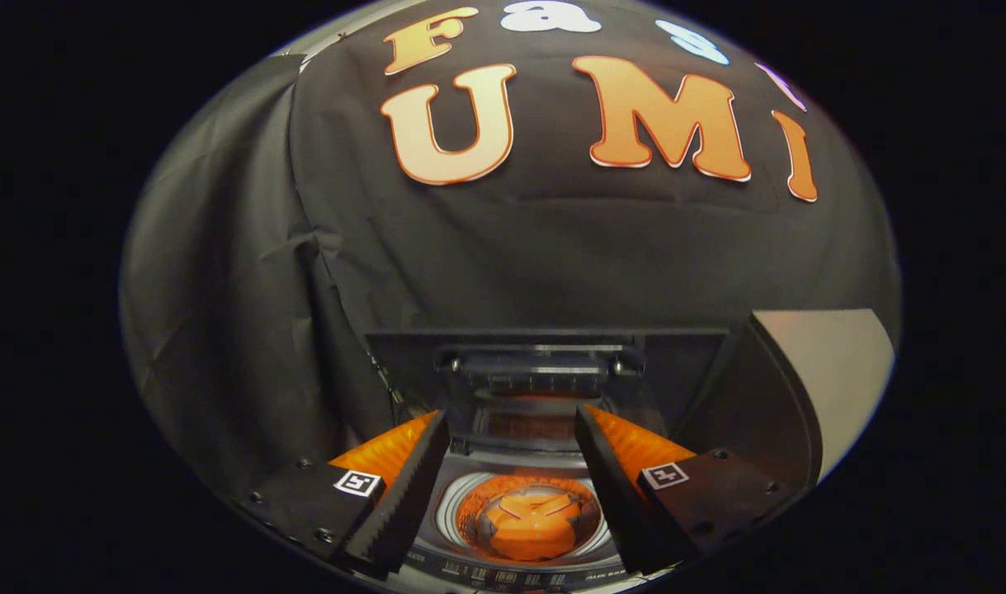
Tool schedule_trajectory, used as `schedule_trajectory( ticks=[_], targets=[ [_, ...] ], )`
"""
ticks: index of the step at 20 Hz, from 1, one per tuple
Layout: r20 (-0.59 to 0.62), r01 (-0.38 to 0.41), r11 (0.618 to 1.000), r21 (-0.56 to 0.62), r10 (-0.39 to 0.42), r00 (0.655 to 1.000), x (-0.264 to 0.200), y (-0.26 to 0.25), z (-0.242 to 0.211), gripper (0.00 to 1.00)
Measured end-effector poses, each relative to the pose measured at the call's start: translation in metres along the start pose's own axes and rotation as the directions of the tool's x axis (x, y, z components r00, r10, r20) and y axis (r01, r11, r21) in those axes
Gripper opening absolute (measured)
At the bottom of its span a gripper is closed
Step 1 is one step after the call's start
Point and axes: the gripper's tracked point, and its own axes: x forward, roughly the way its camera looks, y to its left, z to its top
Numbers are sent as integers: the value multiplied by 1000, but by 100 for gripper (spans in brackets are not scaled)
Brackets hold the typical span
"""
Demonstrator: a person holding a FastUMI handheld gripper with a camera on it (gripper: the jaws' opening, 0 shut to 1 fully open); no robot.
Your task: Put the clothes into the washing machine and then close the washing machine lid.
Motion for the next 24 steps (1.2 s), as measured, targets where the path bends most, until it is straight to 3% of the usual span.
schedule_trajectory(
  ticks=[9,16,24],
  targets=[
    [56,46,999,25,-47,997,43,0,45,99],
    [36,122,991,45,-124,992,85,-20,52,97],
    [24,156,987,41,-157,987,90,-23,50,99]
  ],
)
